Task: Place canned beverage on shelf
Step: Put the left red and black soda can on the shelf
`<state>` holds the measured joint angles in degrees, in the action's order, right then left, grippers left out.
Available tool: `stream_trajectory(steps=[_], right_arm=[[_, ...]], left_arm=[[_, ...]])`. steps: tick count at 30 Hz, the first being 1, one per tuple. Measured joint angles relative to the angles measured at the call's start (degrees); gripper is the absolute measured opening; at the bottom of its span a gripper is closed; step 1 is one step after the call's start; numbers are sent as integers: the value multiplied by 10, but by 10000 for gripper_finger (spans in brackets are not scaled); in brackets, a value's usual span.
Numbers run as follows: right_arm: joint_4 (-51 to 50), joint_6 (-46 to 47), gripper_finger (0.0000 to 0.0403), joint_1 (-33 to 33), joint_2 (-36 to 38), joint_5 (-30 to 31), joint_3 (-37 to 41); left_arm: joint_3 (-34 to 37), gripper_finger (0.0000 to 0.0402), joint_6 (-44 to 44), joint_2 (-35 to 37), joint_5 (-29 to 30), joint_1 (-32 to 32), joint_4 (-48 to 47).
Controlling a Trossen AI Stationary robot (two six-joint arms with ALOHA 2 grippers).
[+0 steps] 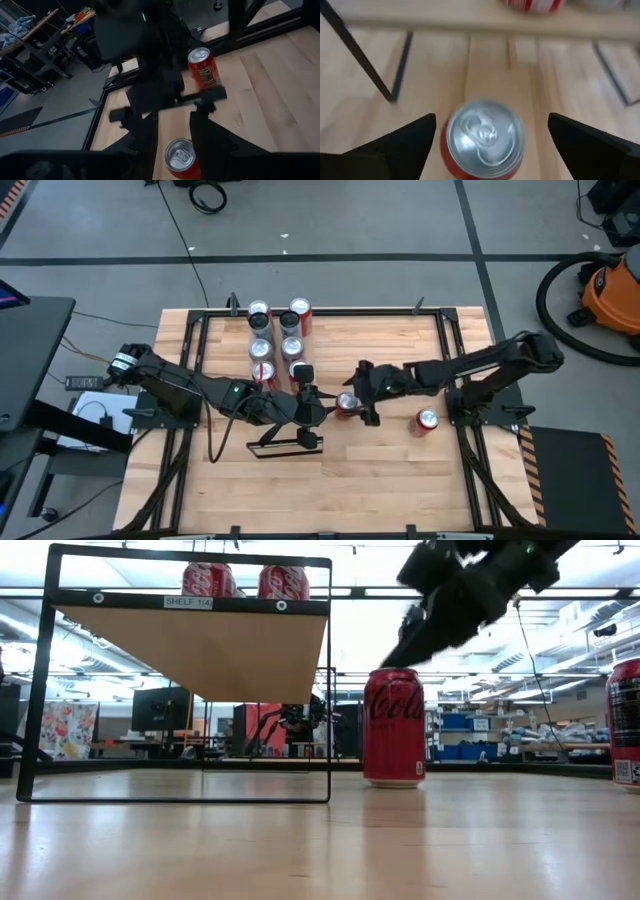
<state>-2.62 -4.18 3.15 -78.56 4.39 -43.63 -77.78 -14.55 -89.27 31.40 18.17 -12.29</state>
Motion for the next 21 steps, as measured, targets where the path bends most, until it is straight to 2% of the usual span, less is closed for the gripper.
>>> stream_trajectory(steps=[3, 7, 11, 12, 16, 18, 21], right_arm=[[0, -15, 395, -2, 23, -7, -10], [9, -24, 394, -11, 30, -46, -21], [4, -31, 394, -36, 30, 8, -29], [3, -31, 394, -46, 30, -1, -29], [13, -33, 394, -81, 19, -145, -30], [12, -57, 394, -83, 8, -174, -30], [28, -102, 394, -78, -15, -178, -30]], left_arm=[[0, 121, 0, 0, 0, 0, 0], [0, 121, 0, 0, 0, 0, 0], [0, 121, 0, 0, 0, 0, 0], [0, 121, 0, 0, 0, 0, -1], [0, 121, 0, 0, 0, 0, -1], [0, 121, 0, 0, 0, -1, -1], [0, 121, 0, 0, 0, -3, -1]])
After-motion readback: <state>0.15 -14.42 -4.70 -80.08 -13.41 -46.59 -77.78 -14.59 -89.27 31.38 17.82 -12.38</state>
